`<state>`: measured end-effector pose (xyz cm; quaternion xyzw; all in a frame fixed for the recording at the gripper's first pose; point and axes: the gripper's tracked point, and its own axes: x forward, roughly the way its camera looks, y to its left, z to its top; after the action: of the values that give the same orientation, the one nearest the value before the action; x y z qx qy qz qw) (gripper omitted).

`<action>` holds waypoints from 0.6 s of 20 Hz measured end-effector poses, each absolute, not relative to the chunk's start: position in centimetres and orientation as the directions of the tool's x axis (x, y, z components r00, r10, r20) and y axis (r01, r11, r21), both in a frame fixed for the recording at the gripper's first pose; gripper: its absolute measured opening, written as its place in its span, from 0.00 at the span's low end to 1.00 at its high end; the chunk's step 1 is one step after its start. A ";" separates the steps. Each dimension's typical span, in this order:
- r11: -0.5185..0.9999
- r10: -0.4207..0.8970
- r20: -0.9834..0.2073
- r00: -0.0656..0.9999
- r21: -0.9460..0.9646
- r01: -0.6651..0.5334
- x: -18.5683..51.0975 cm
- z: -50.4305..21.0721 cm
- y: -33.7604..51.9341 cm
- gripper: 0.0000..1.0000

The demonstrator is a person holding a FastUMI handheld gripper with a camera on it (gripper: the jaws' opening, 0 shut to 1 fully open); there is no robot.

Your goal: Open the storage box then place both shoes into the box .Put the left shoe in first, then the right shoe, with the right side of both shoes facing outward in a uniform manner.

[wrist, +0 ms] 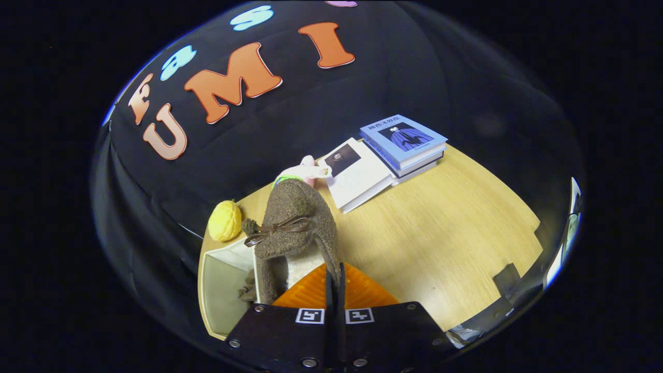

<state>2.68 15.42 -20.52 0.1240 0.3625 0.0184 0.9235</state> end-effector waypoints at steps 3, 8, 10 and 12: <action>0.963 0.162 -0.671 0.724 0.267 0.031 1.6 -20.2 19.1 0.01; 0.953 0.206 -0.678 0.705 0.301 0.012 -0.1 -20.3 24.4 0.01; 0.962 0.197 -0.687 0.699 0.273 -0.002 -0.7 -20.9 25.7 0.00; 0.968 0.188 -0.703 0.685 0.252 -0.008 -1.2 -22.1 26.7 0.00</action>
<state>-1.21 26.68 -22.06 0.1148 0.3930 0.0539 0.9108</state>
